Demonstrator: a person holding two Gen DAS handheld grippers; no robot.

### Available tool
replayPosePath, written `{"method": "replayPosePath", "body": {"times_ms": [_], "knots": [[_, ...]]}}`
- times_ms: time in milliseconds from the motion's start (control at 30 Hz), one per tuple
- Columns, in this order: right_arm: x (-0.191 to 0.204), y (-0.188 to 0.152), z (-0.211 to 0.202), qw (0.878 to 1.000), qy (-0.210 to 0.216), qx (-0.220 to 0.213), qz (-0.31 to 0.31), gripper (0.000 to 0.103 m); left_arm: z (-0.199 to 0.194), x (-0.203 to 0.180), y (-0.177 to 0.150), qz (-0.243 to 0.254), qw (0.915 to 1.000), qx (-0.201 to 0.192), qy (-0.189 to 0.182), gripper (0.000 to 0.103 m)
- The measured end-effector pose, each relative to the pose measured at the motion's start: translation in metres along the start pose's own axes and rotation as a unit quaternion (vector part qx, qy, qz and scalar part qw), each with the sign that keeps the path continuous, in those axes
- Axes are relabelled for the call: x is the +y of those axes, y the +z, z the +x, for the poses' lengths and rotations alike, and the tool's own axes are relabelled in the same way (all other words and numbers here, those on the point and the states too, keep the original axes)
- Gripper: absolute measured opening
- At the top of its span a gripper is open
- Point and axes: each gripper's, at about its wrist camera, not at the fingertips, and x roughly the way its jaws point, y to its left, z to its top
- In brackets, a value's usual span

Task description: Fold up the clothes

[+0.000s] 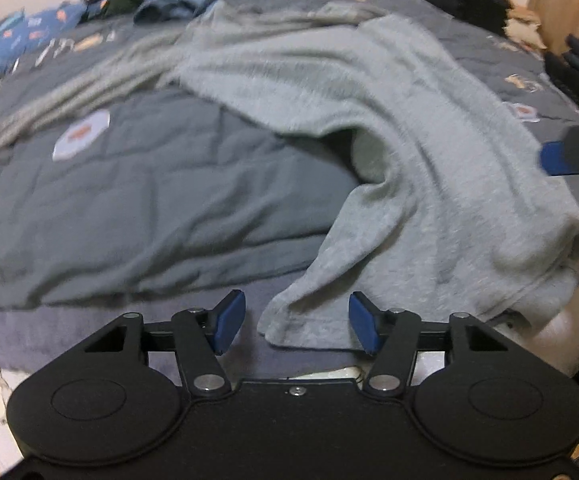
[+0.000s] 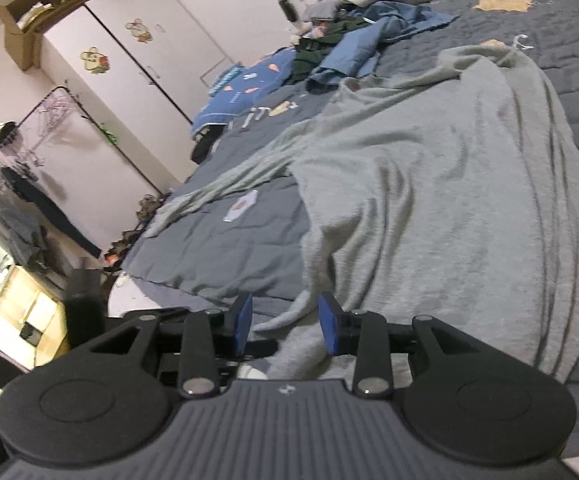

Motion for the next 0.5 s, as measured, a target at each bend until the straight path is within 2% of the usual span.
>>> {"method": "replayPosePath", "body": {"times_ms": [367,467,500], "knots": [[0.005,-0.001,-0.004,1.0,0.014,-0.003,-0.004,0.036,0.016,-0.001,0.002,-0.001,0.9998,0.016,0.014,0.051],[0.004,-0.001,-0.005,1.0,0.014,-0.004,-0.003,0.036,0.018,-0.001,0.003,-0.006,0.9997,0.016,0.016,0.044],[0.004,-0.001,-0.005,1.0,0.013,-0.004,-0.003,0.036,0.018,-0.002,0.003,-0.006,0.9998,0.016,0.014,0.037]]}}
